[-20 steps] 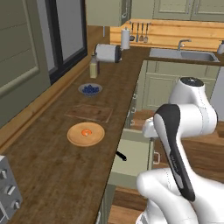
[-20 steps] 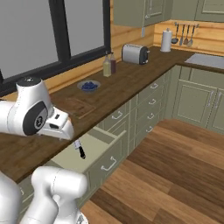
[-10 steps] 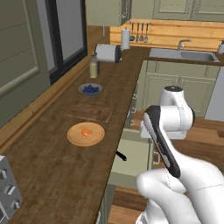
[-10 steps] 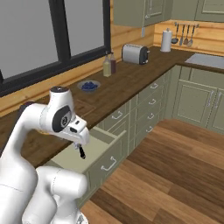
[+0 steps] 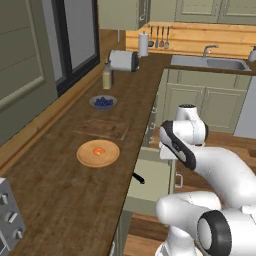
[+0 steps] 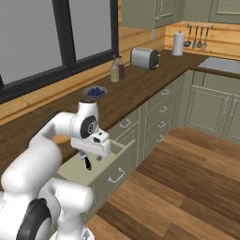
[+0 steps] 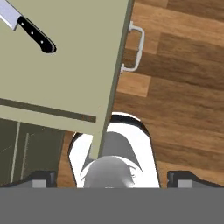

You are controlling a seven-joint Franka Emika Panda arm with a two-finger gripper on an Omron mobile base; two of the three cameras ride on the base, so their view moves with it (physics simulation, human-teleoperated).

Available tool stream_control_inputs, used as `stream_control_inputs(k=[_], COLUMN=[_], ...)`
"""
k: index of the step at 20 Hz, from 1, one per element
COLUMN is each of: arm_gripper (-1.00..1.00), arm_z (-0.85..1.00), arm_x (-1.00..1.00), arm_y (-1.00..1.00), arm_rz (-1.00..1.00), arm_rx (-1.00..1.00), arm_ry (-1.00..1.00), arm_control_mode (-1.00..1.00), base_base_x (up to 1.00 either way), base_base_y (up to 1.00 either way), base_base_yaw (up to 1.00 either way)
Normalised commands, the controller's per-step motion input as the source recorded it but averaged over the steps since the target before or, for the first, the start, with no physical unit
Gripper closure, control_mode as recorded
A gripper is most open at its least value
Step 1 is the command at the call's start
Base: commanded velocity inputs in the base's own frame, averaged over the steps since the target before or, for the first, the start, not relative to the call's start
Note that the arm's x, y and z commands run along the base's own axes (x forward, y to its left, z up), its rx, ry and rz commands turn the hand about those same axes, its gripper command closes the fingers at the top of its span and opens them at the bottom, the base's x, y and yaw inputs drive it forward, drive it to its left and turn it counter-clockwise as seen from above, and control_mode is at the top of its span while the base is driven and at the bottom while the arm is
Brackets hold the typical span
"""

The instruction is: Pick up the knife from the drawer and place it on the cutting board. Then place the meat from the plate to the cutting board.

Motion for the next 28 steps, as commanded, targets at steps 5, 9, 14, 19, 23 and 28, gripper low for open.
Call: stream_control_inputs(k=[5,9,14,19,23,28], arm_gripper=[-1.00,-1.00,-1.00,-1.00,-1.00,-1.00], arm_z=[-0.47,-0.56,-0.46,-0.35,-0.31,-0.32], arm_x=[0.57,0.51,0.41,0.11,0.05,0.09], arm_y=[-0.05,-0.03,-0.06,-0.12,-0.03,0.00], arm_rz=[-0.01,-0.01,0.00,-0.03,-0.04,-0.03], arm_rx=[0.00,0.00,0.00,0.00,0.00,0.00], arm_ry=[0.01,0.04,0.07,0.09,0.05,0.01], arm_control_mode=[-1.00,-1.00,-1.00,-1.00,-1.00,-1.00], base_base_x=[0.00,0.00,0.00,0.00,0.00,0.00], base_base_y=[0.00,0.00,0.00,0.00,0.00,0.00], base_base_yaw=[0.00,0.00,0.00,0.00,0.00,0.00])
